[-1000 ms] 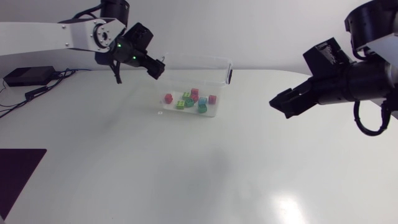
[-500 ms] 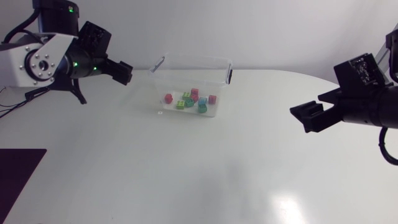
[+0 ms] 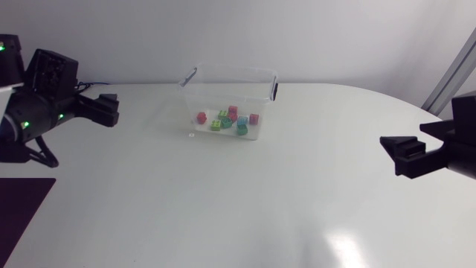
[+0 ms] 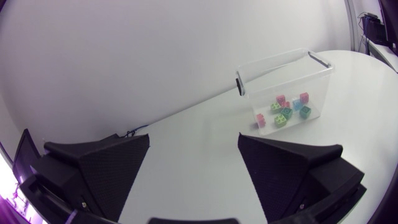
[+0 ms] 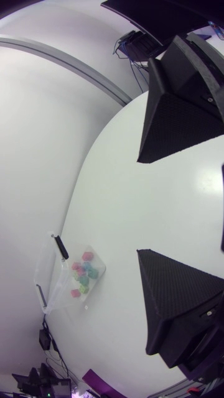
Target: Place the duplo bricks in the container
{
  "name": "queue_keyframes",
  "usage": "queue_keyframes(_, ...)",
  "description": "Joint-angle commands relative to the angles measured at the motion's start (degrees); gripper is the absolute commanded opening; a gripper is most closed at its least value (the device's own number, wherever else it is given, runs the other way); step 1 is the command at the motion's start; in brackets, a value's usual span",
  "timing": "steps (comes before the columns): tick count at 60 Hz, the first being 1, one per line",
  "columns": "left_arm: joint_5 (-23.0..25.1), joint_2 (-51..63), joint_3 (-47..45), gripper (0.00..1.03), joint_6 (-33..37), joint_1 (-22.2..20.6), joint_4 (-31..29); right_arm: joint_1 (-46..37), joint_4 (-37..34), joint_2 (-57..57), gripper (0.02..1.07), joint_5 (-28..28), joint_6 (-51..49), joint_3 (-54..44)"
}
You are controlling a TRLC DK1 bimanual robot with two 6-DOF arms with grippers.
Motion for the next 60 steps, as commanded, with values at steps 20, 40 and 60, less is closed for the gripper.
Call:
queue_keyframes(20, -0.2, -24.2, -14.9, 1.0, 0.1, 1.3, -2.4, -3.5, -0.2, -12.0, 1.02, 1.6, -0.2, -8.1)
queue_keyframes(40, 1.5, -38.2, -23.5, 1.0, -4.1, 2.2, -3.8, -3.0, 5.4, -19.9, 0.99, 3.5, 2.0, -16.6)
queue_keyframes(60, 5.2, -46.4, -31.2, 1.0, -11.5, 4.1, -2.3, -2.0, 15.0, -26.7, 1.02, 3.3, 7.3, -25.8)
